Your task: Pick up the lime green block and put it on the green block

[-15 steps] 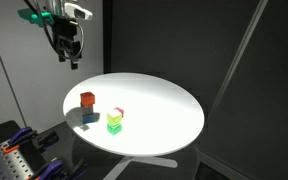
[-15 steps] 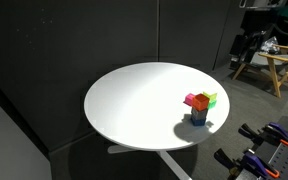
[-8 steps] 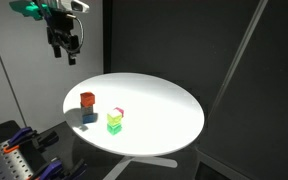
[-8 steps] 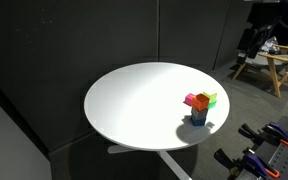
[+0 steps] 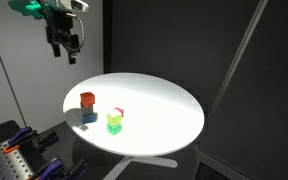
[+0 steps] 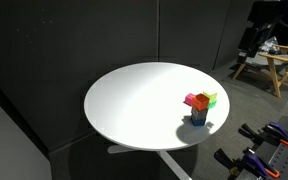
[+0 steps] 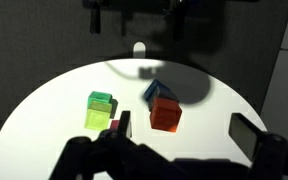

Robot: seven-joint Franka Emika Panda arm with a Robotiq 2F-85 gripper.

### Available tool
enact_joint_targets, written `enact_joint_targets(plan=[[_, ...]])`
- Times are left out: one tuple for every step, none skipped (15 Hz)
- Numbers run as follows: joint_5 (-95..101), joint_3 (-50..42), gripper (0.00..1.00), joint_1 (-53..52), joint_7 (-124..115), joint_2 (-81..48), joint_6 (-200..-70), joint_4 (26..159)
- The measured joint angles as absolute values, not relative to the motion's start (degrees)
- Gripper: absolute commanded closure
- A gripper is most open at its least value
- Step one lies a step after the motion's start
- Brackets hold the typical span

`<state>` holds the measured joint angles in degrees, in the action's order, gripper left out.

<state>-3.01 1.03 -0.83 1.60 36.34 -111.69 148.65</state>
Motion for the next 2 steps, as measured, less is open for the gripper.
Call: enact_joint_targets(plan=[[-3.01, 1.03, 0.00, -0.83, 1.60, 36.35, -111.69, 148.65], [-3.01, 1.03, 0.00, -0.83, 1.61, 36.35, -111.69, 148.65]])
